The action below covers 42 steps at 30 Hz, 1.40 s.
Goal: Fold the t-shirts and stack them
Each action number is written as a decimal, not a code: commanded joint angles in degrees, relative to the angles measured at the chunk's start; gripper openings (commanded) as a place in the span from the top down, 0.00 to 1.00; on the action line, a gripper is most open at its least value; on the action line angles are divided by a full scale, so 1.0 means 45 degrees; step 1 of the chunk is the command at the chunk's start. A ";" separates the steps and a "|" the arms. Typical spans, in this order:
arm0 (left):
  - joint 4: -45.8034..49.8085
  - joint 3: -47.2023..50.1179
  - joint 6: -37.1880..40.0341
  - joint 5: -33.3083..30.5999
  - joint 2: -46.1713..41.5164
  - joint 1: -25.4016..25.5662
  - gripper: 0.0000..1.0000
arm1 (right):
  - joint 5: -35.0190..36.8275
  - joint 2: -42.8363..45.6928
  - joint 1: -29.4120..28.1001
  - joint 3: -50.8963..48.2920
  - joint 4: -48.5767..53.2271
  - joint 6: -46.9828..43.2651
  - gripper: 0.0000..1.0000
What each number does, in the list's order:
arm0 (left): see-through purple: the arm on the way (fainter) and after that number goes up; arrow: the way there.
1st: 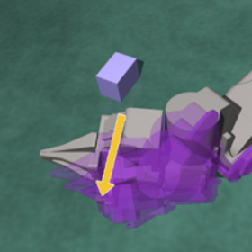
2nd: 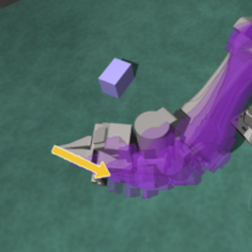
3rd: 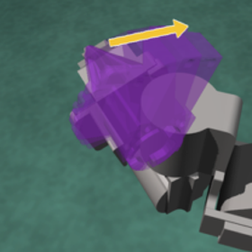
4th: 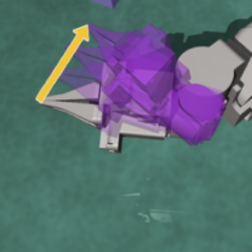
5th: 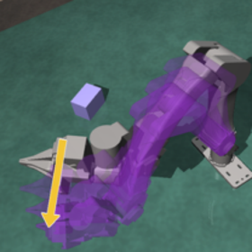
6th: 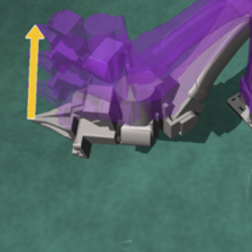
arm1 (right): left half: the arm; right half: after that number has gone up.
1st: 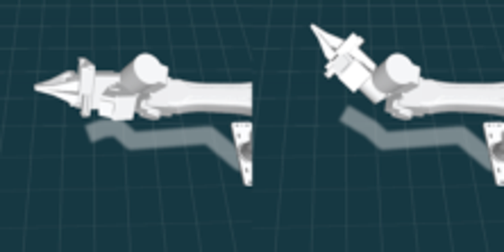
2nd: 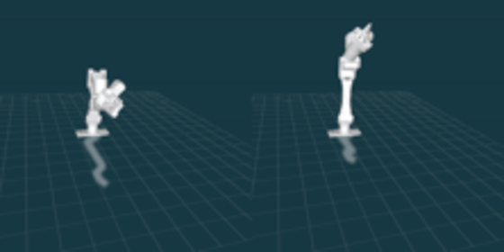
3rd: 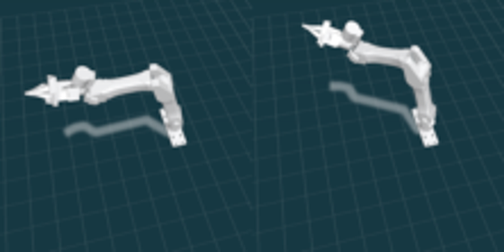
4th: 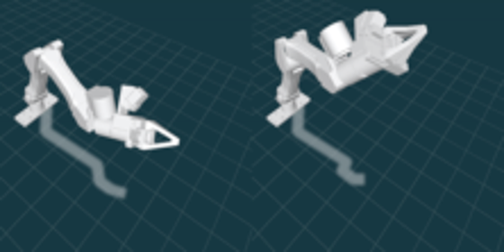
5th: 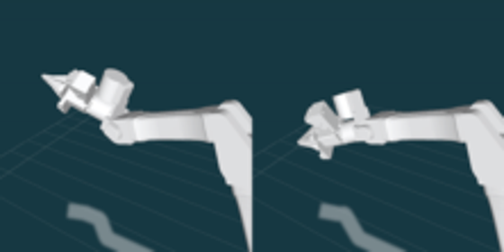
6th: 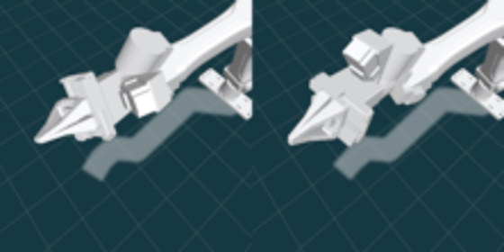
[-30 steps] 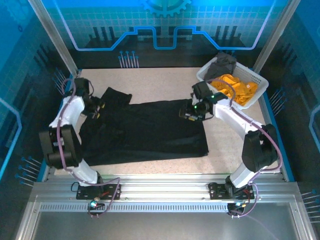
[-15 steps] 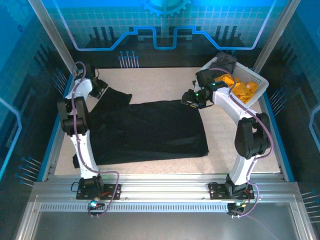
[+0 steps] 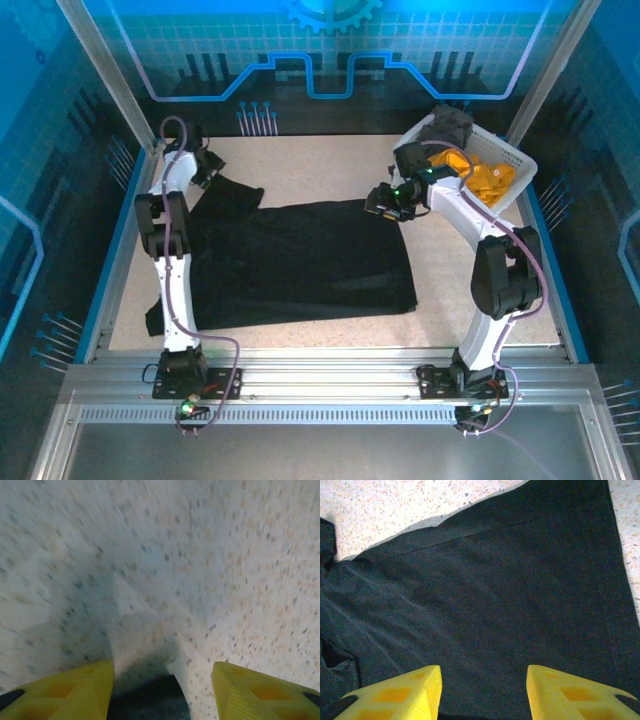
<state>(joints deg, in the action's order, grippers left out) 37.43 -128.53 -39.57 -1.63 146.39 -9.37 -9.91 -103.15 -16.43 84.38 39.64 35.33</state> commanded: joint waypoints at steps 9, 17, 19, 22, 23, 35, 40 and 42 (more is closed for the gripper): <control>0.4278 -0.1459 0.0658 0.0488 0.1177 0.0460 0.63 | -0.0397 -0.1173 0.0201 0.1315 0.0023 0.0195 0.50; 0.4291 -0.1451 0.0609 -0.0016 -0.0097 0.0633 1.00 | 0.2745 -0.2155 0.0135 0.1926 0.0877 0.1403 0.50; 0.4054 -0.1119 0.0536 -0.0156 -0.0759 0.0709 1.00 | 0.4090 -0.2563 -0.0010 0.2241 0.0830 0.1673 0.50; 0.3552 -0.0232 0.0245 -0.0105 -0.1783 0.0714 1.00 | 0.5387 -0.3608 -0.0066 0.3157 0.1085 0.2033 0.50; 0.3387 0.0077 0.0148 -0.0001 -0.2095 0.0695 1.00 | 0.5649 -0.3966 -0.0072 0.3508 0.1194 0.2086 0.49; 0.1974 0.3123 -0.0723 0.1492 -0.4529 0.0660 1.00 | 0.5385 -0.6976 0.0332 0.6367 0.1255 0.0903 0.50; 0.1789 0.3944 -0.0719 0.1587 -0.5342 0.0655 1.00 | 0.4826 -0.7859 0.0483 0.7284 0.1811 0.0686 0.54; 0.1761 0.4107 -0.0736 0.1623 -0.5607 0.0655 1.00 | 0.4622 -0.8240 0.0548 0.7674 0.2142 0.0601 0.58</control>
<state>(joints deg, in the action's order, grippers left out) 46.15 -110.98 -42.09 3.90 125.78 -6.26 12.12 -137.34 -15.62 116.22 46.00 38.85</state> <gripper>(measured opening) 0.053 0.432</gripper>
